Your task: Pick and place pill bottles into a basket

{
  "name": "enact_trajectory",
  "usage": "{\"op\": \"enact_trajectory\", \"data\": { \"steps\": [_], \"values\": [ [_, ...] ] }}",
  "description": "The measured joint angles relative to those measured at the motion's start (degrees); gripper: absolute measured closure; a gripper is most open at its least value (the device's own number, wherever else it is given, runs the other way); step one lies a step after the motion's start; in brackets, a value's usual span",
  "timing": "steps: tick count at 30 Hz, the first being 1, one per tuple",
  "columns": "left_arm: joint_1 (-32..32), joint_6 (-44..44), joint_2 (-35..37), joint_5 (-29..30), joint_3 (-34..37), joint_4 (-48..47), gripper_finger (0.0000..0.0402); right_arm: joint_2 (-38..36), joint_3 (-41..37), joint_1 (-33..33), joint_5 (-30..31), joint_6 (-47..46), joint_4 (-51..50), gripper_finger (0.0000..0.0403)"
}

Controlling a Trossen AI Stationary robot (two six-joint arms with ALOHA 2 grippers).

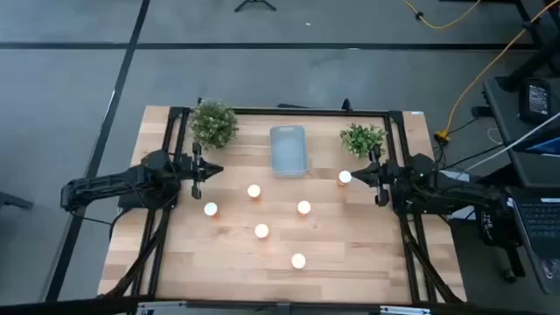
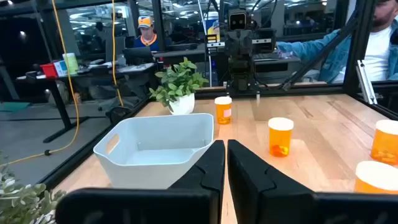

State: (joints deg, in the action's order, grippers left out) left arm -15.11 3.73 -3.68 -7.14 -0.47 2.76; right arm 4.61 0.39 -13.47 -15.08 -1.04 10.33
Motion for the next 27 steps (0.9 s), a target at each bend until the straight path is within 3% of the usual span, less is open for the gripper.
{"op": "enact_trajectory", "data": {
  "steps": [10, 14, 21, 27],
  "values": [
    [0.0, -1.0, 0.0, 0.2, 0.0, 0.2, 0.0388, 0.0, 0.0, 0.0, 0.3, -0.1, 0.0, 0.04],
    [0.0, -5.1, 0.0, 1.1, 0.0, 0.5, 0.0398, 0.0, 0.0, 0.0, 5.6, -2.4, 0.0, 0.04],
    [0.0, -4.8, -1.6, 3.8, 0.0, 2.9, 0.04, 0.2, 0.0, 0.0, 14.4, -4.0, -2.8, 0.04],
    [0.0, -4.0, -8.1, 8.1, -3.9, 3.5, 0.04, 0.3, 0.0, 0.0, 17.8, -4.7, -1.0, 0.04]
  ]
}}
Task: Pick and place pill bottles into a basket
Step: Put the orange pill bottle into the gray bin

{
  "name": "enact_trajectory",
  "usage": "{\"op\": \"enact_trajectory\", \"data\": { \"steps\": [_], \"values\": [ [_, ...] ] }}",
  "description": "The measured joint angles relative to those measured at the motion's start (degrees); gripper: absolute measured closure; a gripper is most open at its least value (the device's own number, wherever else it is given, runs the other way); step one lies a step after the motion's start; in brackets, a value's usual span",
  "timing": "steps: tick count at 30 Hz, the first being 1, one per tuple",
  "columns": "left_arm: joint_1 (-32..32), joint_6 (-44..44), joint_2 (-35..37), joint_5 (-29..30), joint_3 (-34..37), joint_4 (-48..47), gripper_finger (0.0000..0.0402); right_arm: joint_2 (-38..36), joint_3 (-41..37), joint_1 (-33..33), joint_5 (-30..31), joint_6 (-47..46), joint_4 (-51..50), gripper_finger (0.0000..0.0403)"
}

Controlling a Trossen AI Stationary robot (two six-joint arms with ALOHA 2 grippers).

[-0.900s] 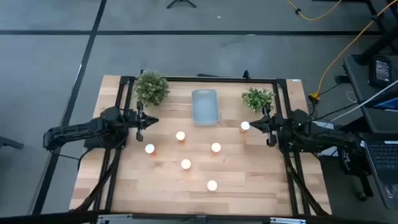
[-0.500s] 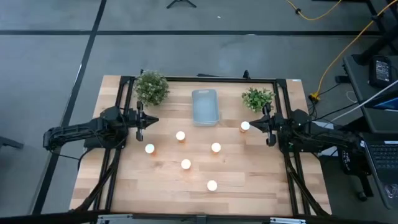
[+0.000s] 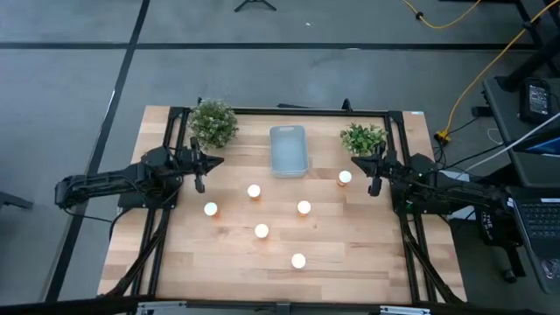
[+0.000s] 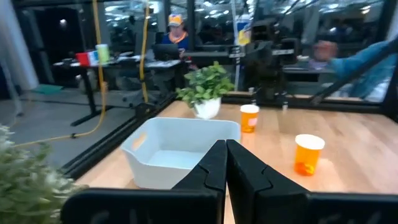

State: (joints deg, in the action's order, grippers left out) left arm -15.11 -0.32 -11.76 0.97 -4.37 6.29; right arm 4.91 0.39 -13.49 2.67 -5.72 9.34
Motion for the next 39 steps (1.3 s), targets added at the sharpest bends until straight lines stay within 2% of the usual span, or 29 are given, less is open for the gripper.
{"op": "enact_trajectory", "data": {
  "steps": [8, 15, 20, 26, 32, 39],
  "values": [
    [0.0, 1.1, -15.7, 0.2, -7.4, 0.0, 0.04, 4.6, 5.2, 0.0, -0.3, 0.1, -1.8, 0.04],
    [0.0, 6.2, -24.7, -6.5, -12.9, 0.0, 0.0398, 15.8, 13.4, 0.0, -1.3, 2.9, -9.1, 0.04],
    [0.0, 6.6, -25.6, -8.5, -13.6, -0.1, 0.0399, 22.6, 17.5, 1.2, -6.0, 5.0, -9.7, 0.04],
    [0.0, 6.6, -25.6, -9.4, -13.6, -0.2, 0.0389, 28.1, 20.5, 3.2, -6.2, 6.2, -9.7, 0.04],
    [0.0, 8.0, -25.6, -9.3, -13.6, -0.2, 0.0374, 30.3, 21.1, 3.6, -6.2, 7.9, -9.7, 0.04],
    [0.0, 9.2, -25.6, -9.2, -13.6, -0.3, 0.0321, 30.7, 21.1, 3.6, -6.2, 7.9, -9.7, 0.04]
  ]
}}
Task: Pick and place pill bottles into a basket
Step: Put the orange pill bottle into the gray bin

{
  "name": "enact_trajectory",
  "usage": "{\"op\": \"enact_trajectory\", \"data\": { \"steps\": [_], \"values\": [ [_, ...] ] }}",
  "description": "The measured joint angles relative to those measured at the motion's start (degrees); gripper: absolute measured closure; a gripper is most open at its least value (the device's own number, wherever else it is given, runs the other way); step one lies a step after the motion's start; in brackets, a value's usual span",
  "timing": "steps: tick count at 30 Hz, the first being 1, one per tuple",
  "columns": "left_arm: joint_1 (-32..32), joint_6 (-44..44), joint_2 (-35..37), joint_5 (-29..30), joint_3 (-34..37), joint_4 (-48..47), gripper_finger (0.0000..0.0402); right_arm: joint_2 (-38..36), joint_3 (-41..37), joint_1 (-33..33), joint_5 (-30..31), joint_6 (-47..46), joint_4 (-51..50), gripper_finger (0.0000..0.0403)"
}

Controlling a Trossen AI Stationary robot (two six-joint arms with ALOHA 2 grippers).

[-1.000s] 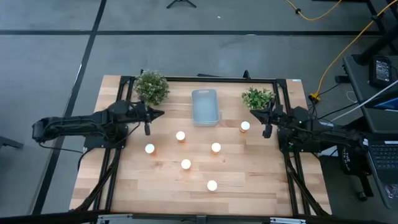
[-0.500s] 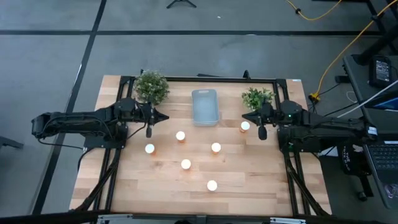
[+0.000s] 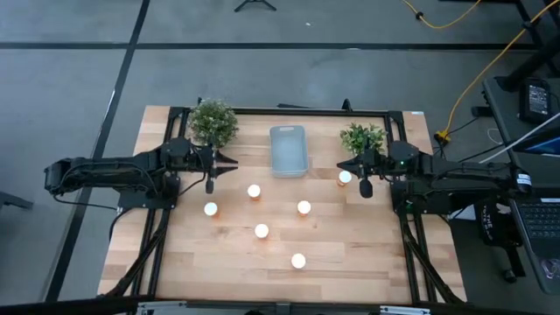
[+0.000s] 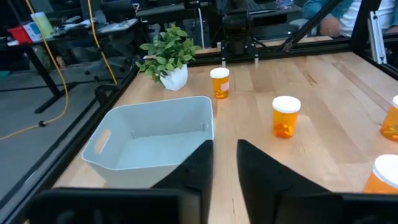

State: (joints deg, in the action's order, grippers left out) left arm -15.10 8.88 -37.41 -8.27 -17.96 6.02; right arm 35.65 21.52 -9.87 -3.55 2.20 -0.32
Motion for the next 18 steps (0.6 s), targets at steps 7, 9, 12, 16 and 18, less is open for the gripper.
{"op": "enact_trajectory", "data": {
  "steps": [7, 9, 12, 16, 18],
  "values": [
    [0.0, -0.1, 0.0, 0.1, 0.0, 0.0, 0.0234, 0.0, 0.0, 0.0, 0.0, 0.0, 0.0, 0.04],
    [0.0, -0.1, 0.0, 0.1, 0.0, 0.0, 0.0214, 0.0, 0.0, 0.0, 0.0, 0.0, 0.0, 0.04],
    [0.0, -0.1, 0.0, 0.1, 0.0, 0.0, 0.0191, 0.0, 0.0, 0.0, 0.0, 0.0, 0.0, 0.04],
    [0.0, -0.1, 0.0, 0.1, 0.0, 0.1, 0.0175, 0.0, 0.0, 0.0, 0.0, 0.0, 0.0, 0.04],
    [0.0, -0.1, 0.0, 0.1, 0.0, 0.4, 0.0172, 0.0, 0.0, 0.0, 0.0, -0.1, 0.0, 0.04]
  ]
}}
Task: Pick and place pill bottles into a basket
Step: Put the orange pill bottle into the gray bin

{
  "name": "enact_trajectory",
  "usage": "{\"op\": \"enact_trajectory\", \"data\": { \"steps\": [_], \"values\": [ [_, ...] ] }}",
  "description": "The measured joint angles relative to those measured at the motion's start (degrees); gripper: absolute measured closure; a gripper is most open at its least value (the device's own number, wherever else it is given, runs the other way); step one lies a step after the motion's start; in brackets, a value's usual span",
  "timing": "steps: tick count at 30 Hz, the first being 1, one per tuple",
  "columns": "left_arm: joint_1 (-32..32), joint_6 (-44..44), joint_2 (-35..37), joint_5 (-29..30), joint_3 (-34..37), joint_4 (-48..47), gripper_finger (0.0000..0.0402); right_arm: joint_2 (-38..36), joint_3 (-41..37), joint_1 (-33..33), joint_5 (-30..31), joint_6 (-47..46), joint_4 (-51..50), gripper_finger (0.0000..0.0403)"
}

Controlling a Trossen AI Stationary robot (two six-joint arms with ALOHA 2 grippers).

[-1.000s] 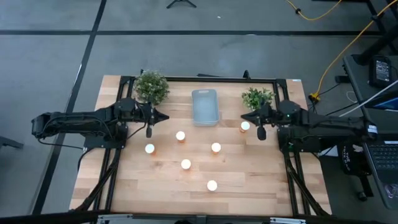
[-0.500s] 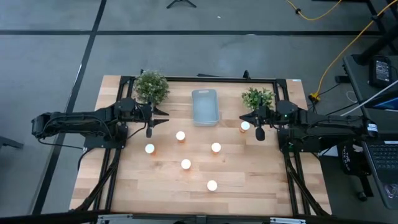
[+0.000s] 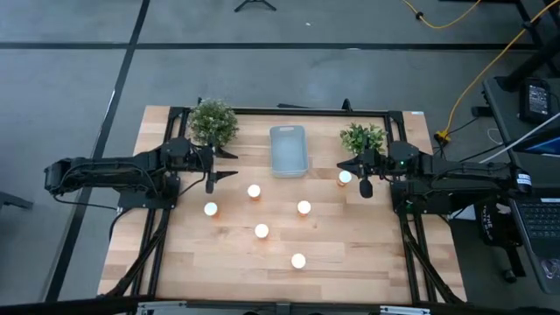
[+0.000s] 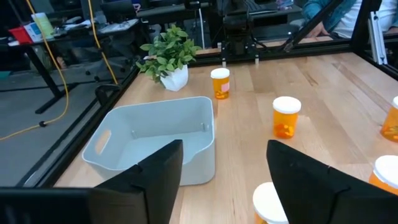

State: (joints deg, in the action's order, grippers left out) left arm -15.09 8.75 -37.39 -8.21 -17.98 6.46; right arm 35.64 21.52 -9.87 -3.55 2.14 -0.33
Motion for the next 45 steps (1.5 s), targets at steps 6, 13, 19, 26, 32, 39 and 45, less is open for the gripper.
{"op": "enact_trajectory", "data": {
  "steps": [6, 13, 19, 26, 32, 39, 45],
  "values": [
    [0.0, -0.7, 0.0, 0.0, 0.0, 0.1, 0.0171, 0.0, 0.0, 0.0, 0.0, 0.0, 0.0, 0.04],
    [1.1, -6.0, -0.6, 1.3, 0.0, 0.7, 0.0171, 0.0, 0.0, 0.0, 0.0, -0.1, 0.0, 0.04],
    [6.6, -7.1, -3.6, 9.7, -2.2, -0.4, 0.0171, 0.0, 0.0, 0.0, 2.3, 1.4, 0.1, 0.04],
    [14.4, -8.0, -13.6, 16.8, -11.2, -9.4, 0.0171, 0.0, 0.0, 0.0, 2.4, 1.1, 0.6, 0.04],
    [18.4, -12.6, -19.5, 21.5, -16.6, -18.7, 0.0171, 0.0, 0.0, 0.0, 2.4, 1.2, 0.4, 0.04],
    [21.7, -18.7, -21.1, 21.8, -17.6, -21.5, 0.0171, 0.0, 0.0, 0.0, 2.4, 1.3, -0.6, 0.04],
    [23.4, -20.2, -23.0, 22.8, -17.4, -23.1, 0.0171, 0.0, 0.0, 0.0, 2.4, 1.5, -0.8, 0.04]
  ]
}}
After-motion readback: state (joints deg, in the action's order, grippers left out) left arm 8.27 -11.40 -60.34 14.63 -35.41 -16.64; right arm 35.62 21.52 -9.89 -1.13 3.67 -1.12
